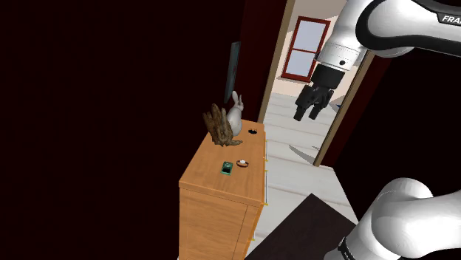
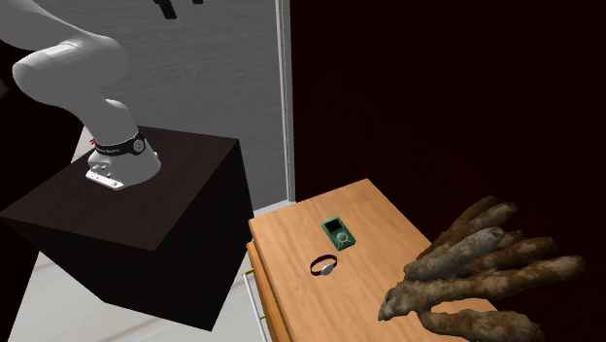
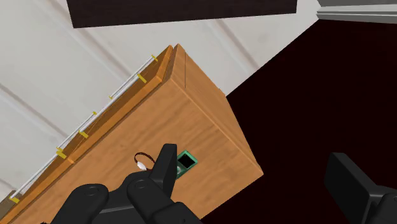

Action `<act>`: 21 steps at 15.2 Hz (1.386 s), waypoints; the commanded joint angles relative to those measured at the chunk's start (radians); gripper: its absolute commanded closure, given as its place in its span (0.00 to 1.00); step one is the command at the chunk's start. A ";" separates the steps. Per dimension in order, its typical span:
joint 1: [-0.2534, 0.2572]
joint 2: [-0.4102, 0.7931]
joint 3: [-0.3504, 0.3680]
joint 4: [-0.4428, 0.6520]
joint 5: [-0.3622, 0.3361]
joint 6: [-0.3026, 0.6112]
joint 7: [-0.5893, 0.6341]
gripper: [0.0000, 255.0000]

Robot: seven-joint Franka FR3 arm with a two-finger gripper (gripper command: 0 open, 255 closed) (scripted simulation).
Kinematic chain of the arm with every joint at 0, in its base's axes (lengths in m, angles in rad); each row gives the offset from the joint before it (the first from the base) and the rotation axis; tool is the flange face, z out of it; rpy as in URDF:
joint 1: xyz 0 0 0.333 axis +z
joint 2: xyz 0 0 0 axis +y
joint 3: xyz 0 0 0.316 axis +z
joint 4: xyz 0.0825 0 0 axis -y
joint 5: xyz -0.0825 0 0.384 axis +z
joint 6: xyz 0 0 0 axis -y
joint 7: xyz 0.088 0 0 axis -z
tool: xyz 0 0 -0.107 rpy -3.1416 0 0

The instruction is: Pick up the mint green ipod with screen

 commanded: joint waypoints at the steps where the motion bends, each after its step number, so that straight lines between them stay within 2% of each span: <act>1: 0.000 0.000 0.000 0.000 0.000 0.000 0.000 0.00; 11: -0.035 0.245 0.068 -0.094 0.011 0.334 0.111 0.00; 21: -0.073 0.590 0.113 -0.052 -0.019 0.628 0.238 0.00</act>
